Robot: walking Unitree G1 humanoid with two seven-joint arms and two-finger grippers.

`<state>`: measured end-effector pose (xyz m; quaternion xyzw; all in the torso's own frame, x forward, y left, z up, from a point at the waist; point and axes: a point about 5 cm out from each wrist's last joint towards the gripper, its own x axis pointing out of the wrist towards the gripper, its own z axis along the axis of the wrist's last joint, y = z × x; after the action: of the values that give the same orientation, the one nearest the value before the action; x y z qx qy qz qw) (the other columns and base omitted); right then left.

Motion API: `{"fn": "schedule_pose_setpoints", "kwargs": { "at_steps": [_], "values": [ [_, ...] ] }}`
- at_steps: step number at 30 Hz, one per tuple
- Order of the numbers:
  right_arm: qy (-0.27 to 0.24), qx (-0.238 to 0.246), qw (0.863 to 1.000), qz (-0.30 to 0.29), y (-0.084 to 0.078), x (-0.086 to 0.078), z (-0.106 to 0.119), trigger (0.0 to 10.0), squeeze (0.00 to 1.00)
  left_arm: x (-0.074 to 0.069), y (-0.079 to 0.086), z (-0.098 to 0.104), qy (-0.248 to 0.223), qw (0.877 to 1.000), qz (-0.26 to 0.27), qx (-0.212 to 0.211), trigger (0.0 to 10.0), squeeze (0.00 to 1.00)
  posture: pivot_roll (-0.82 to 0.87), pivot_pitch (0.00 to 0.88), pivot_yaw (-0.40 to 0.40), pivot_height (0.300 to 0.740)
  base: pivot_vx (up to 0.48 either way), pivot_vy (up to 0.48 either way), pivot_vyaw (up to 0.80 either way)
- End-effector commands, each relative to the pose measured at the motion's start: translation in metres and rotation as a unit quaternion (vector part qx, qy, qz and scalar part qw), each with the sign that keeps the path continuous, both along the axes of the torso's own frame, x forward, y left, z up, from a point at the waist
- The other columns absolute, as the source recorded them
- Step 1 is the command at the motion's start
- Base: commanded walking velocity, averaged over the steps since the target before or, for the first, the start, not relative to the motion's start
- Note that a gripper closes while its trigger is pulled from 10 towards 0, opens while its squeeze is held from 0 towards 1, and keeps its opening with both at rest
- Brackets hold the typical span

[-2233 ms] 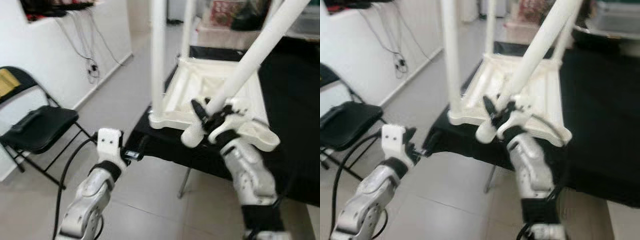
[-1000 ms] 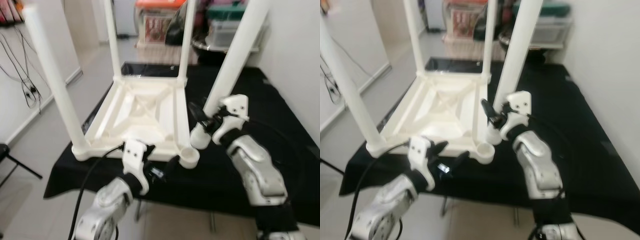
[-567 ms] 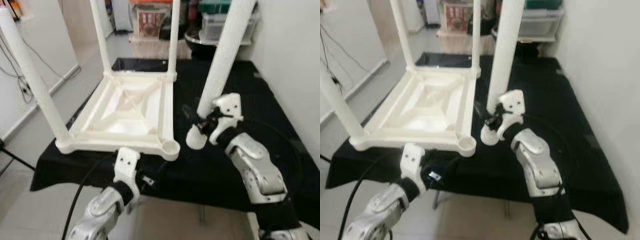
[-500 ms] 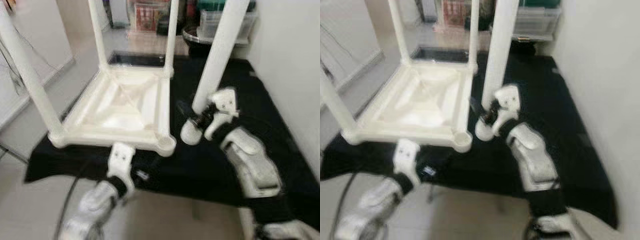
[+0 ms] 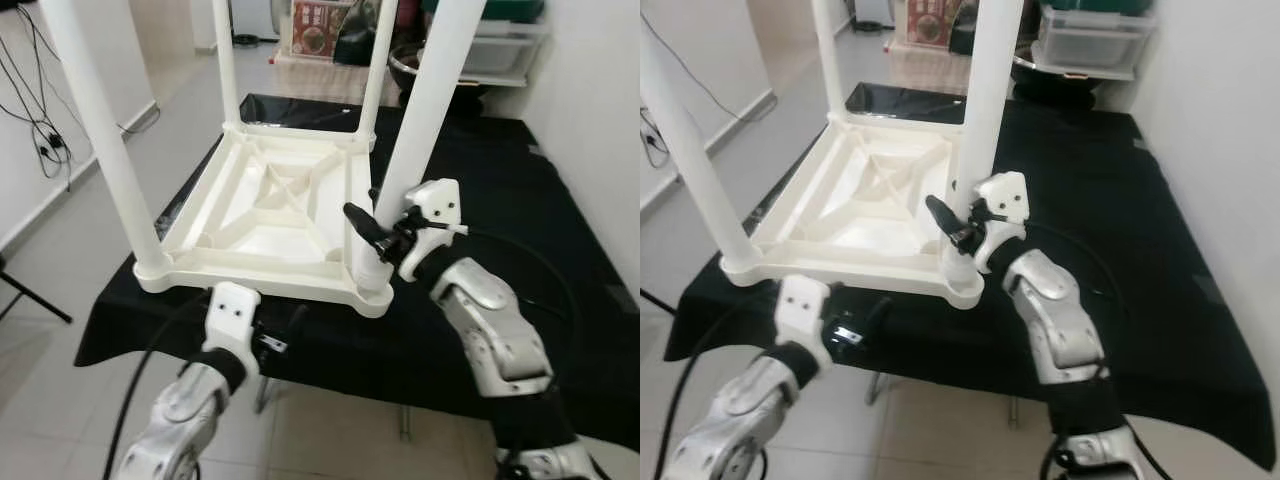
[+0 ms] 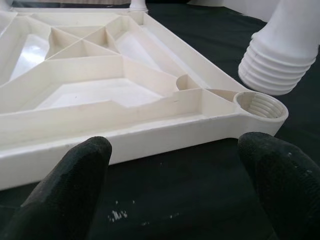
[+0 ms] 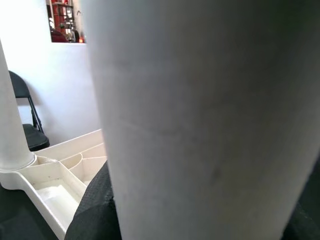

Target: Building children table

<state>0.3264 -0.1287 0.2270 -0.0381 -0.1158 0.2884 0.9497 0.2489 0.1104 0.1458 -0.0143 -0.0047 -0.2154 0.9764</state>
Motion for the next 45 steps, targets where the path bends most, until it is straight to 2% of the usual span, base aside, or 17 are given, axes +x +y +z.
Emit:
{"fn": "schedule_pose_setpoints", "kwargs": {
  "at_steps": [1, 15, 18, 21, 28, 29, 31, 32, 33, 34, 35, 36, 39, 45],
  "values": [
    [-0.001, 0.003, 1.0, -0.006, -0.002, 0.001, 0.001, 10.0, 0.0, 0.001, 0.001, -0.004, 0.002, 1.0, 0.003, 0.011, 10.0, 0.0, -0.07, 0.101, -0.056, 0.74, 0.0, 0.0, 0.0],
    [-0.006, 0.003, 1.0, -0.002, -0.005, 0.002, 0.003, 10.0, 0.0, 0.0, 0.0, -0.007, 0.003, 1.0, -0.003, 0.03, 10.0, 0.0, -0.06, 0.105, -0.047, 0.74, 0.0, 0.0, 0.0],
    [-0.007, 0.0, 1.0, 0.017, -0.004, 0.0, 0.004, 10.0, 0.0, 0.0, 0.0, -0.006, 0.001, 1.0, -0.003, 0.031, 10.0, 0.0, -0.06, 0.106, -0.047, 0.74, 0.0, 0.0, 0.0],
    [-0.016, -0.019, 0.996, 0.083, 0.0, -0.007, 0.006, 10.0, 0.0, 0.001, 0.002, -0.006, 0.004, 1.0, 0.001, 0.022, 10.0, 0.0, -0.06, 0.11, -0.045, 0.74, 0.0, 0.0, 0.0],
    [-0.029, -0.014, 0.987, 0.156, 0.004, -0.009, 0.015, 10.0, 0.0, -0.004, -0.002, -0.004, 0.0, 0.999, -0.021, 0.033, 10.0, 0.0, -0.05, 0.117, -0.043, 0.74, 0.0, 0.0, 0.0],
    [-0.029, -0.006, 0.981, 0.192, 0.007, -0.01, 0.017, 10.0, 0.0, -0.008, -0.004, -0.003, 0.001, 0.999, -0.04, 0.033, 10.0, 0.0, -0.05, 0.124, -0.035, 0.74, 0.0, 0.0, 0.0],
    [-0.029, -0.023, 0.961, 0.274, 0.015, -0.013, 0.02, 10.0, 0.0, -0.019, -0.01, -0.003, 0.006, 0.995, -0.088, 0.037, 10.0, 0.0, -0.03, 0.136, -0.022, 0.74, 0.0, 0.0, 0.0],
    [-0.029, -0.023, 0.961, 0.274, 0.015, -0.013, 0.02, 10.0, 0.0, -0.019, -0.01, -0.003, 0.006, 0.995, -0.088, 0.037, 10.0, 0.0, -0.03, 0.136, -0.022, 0.74, 0.0, 0.0, 0.0],
    [-0.027, -0.036, 0.949, 0.312, 0.018, -0.015, 0.02, 10.0, 0.0, -0.024, -0.012, -0.003, 0.008, 0.994, -0.103, 0.045, 10.0, 0.0, -0.02, 0.14, -0.021, 0.74, 0.0, 0.0, 0.0],
    [-0.027, -0.036, 0.949, 0.312, 0.018, -0.015, 0.02, 10.0, 0.0, -0.024, -0.012, -0.003, 0.008, 0.994, -0.103, 0.045, 10.0, 0.0, -0.02, 0.14, -0.021, 0.74, 0.0, 0.0, 0.0],
    [-0.026, -0.044, 0.936, 0.348, 0.017, -0.013, 0.025, 10.0, 0.0, -0.033, -0.012, -0.004, 0.01, 0.991, -0.122, 0.063, 10.0, 0.0, 0.0, 0.164, -0.02, 0.74, 0.0, 0.0, 0.0],
    [-0.026, -0.044, 0.936, 0.348, 0.017, -0.013, 0.025, 10.0, 0.0, -0.033, -0.012, -0.004, 0.01, 0.991, -0.122, 0.063, 10.0, 0.0, 0.0, 0.164, -0.02, 0.74, 0.0, 0.0, 0.0],
    [-0.03, -0.043, 0.923, 0.38, 0.011, -0.007, 0.037, 10.0, 0.0, -0.049, -0.012, -0.006, 0.014, 0.988, -0.13, 0.082, 10.0, 0.0, 0.02, 0.193, -0.018, 0.74, 0.0, 0.0, 0.0],
    [-0.014, -0.07, 0.91, 0.408, 0.004, 0.001, 0.039, 10.0, 0.0, -0.065, -0.01, -0.005, 0.018, 0.986, -0.135, 0.098, 10.0, 0.0, 0.03, 0.225, -0.013, 0.74, 0.0, 0.0, 0.0]
  ]
}}
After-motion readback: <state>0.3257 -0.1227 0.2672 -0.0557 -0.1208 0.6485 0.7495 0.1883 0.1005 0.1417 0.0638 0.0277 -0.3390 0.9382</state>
